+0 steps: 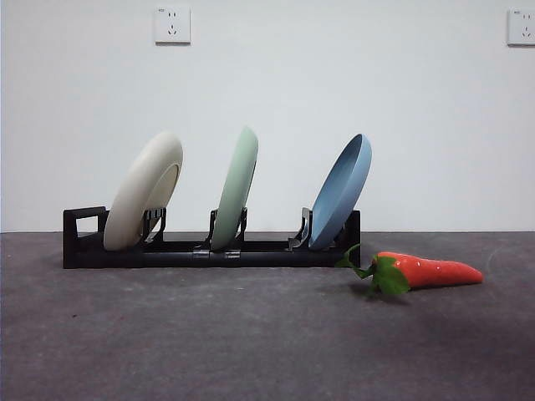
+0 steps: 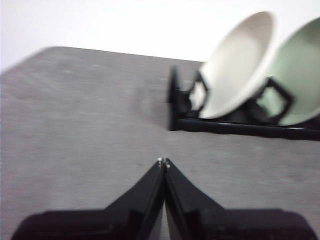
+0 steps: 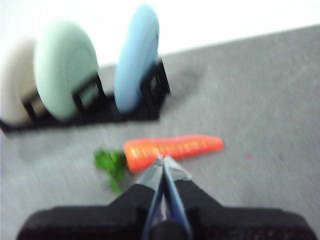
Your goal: Take the green plate from the plate rack,put the plate on the table,take the carrot from the table,put the carrot in the plate
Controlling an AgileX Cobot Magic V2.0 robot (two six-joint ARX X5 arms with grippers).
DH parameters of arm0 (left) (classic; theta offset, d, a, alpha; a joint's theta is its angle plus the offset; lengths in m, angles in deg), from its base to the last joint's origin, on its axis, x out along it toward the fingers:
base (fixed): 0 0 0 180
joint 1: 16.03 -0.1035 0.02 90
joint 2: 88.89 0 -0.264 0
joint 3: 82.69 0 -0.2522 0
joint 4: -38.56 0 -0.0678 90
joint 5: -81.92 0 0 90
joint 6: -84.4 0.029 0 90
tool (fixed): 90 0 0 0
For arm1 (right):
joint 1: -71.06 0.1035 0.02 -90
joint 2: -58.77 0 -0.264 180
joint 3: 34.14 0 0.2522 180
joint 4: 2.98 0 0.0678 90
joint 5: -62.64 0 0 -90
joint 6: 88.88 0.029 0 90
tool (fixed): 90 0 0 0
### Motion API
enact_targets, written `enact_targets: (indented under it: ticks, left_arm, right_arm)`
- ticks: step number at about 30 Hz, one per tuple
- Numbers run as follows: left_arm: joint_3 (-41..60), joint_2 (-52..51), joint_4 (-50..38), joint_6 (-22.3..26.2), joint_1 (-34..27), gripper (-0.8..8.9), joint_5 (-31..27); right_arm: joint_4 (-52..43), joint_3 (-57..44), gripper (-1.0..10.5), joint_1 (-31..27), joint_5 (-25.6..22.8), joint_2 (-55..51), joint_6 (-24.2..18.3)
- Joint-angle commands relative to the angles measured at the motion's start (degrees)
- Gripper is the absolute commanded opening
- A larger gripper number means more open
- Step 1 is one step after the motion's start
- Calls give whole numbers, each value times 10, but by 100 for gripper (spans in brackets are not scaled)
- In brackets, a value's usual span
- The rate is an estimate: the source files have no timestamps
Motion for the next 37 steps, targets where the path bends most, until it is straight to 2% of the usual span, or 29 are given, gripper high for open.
enact_targets:
  ticks: [1,3,5,10,13,18,24,27,32,35,36,37]
  left_arm:
    - [-30,-1,9,-63,-2,-6,29]
    - [-61,2,26,-65,-2,-6,60]
    - [-102,12,50,-73,-2,-6,88]
    - [-171,49,93,-72,-2,-6,135]
    - [-214,81,117,-60,-2,-6,166]
    - [-290,141,166,-12,-2,-6,235]
    - [-369,208,247,48,-2,-6,308]
    - [-402,237,296,83,-2,-7,326]
    - [-439,278,376,135,-2,-7,337]
    - [-439,289,384,137,-2,4,332]
    - [-439,291,383,136,-2,43,331]
    - [-439,293,381,133,-2,181,327]
  right_arm:
    - [-8,19,-11,0,1,1,61]
    - [-7,48,-12,0,14,14,83]
    - [-3,85,-12,0,50,42,85]
    - [54,170,-12,1,90,111,71]
    - [103,231,-12,1,129,165,26]
    - [211,340,-12,1,198,265,-67]
    - [377,464,-11,1,198,378,-187]
    - [451,511,-12,2,198,424,-235]
    - [518,542,-11,10,196,471,-242]
    - [523,542,13,12,195,474,-242]
    - [521,542,53,12,195,473,-241]
    - [518,542,151,12,194,473,-241]
